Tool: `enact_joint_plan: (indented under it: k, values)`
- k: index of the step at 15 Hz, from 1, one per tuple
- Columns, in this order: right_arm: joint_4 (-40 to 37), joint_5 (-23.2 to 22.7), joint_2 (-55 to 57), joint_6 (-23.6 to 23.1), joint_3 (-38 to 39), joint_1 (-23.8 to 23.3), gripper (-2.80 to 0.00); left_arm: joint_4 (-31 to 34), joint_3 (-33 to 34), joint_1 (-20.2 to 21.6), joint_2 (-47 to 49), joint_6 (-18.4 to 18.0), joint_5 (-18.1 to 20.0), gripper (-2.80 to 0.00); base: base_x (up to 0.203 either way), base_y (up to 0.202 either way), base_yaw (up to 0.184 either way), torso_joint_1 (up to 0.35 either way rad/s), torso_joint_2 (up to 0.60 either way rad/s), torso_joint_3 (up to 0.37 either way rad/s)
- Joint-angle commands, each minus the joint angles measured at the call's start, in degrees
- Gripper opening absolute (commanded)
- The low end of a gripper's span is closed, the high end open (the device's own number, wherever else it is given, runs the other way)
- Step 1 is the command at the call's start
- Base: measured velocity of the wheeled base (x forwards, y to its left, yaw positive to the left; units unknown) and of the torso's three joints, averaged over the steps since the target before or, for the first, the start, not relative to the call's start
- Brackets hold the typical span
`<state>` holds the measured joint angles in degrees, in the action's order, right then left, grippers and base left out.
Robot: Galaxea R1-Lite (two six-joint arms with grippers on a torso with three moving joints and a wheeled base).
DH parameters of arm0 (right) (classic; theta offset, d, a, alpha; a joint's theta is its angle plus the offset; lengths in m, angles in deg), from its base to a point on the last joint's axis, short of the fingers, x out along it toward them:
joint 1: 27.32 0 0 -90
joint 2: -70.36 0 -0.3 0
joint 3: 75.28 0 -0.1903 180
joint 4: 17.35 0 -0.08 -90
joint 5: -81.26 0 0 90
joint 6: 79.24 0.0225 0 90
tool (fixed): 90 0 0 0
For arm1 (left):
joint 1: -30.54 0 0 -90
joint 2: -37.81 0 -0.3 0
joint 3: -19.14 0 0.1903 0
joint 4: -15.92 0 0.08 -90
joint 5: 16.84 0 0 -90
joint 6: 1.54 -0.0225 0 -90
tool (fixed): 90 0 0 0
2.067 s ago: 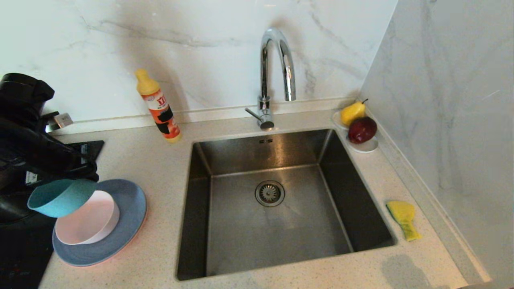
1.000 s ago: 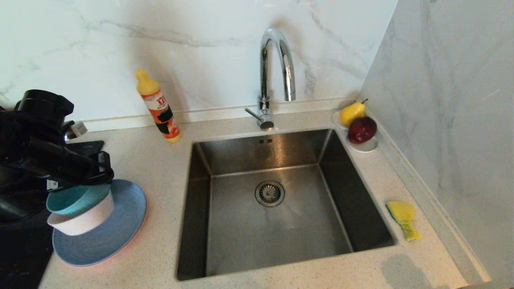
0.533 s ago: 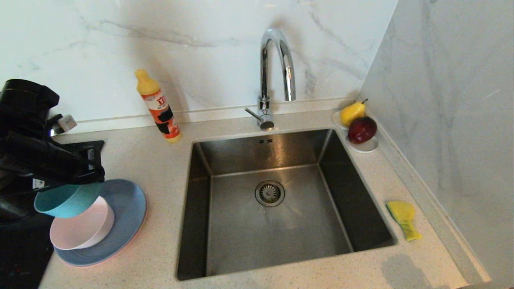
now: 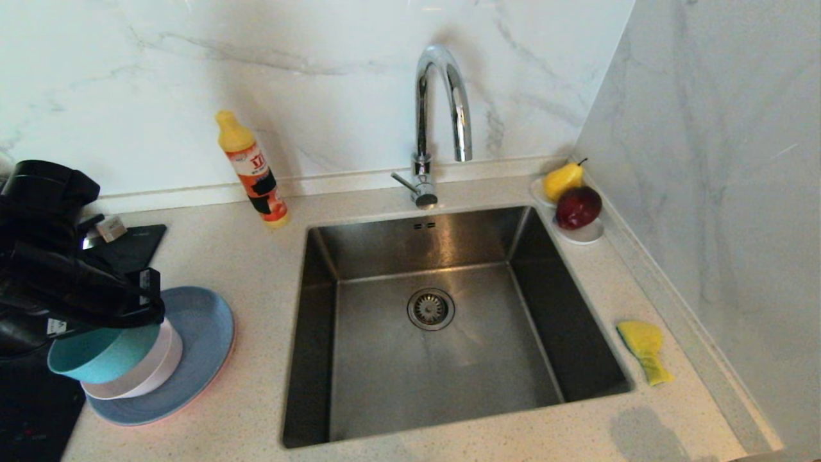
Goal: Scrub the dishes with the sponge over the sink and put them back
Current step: Place the bowl on the bowl
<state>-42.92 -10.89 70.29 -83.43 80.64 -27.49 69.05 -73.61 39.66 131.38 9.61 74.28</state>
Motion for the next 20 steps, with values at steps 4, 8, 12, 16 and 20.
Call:
enact_joint_plan:
  k: [4, 8, 12, 16, 20]
  values:
    - [0.00, -0.05, 0.07, -0.03, 0.00, 0.08, -2.80, -0.76, 0.13, 0.02, 0.49, 0.06, -0.21, -2.80, 0.000, 0.000, 0.000, 0.000, 0.00, 0.000]
    - [0.00, -0.05, 0.07, -0.03, 0.00, -0.01, -2.80, -3.84, 0.13, 0.20, 1.96, 0.10, -0.42, 0.00, 0.000, 0.000, 0.000, 0.000, 0.00, 0.000]
    - [0.00, -0.05, 0.07, -0.03, 0.00, -0.01, -2.80, -3.84, -1.06, 0.20, 1.69, 0.71, -0.27, 0.00, 0.000, 0.000, 0.000, 0.000, 0.00, 0.000]
    - [0.00, -0.05, 0.07, -0.03, 0.00, -0.01, -2.80, -2.64, -5.83, 0.40, -0.98, 1.27, -0.18, 0.00, 0.000, 0.000, 0.000, 0.000, 0.00, 0.000]
    - [0.00, -0.05, 0.07, -0.03, 0.00, 0.05, -2.80, -2.49, -8.38, 0.46, -4.62, 0.21, 0.04, -2.80, 0.000, 0.000, 0.000, 0.000, 0.00, 0.000]
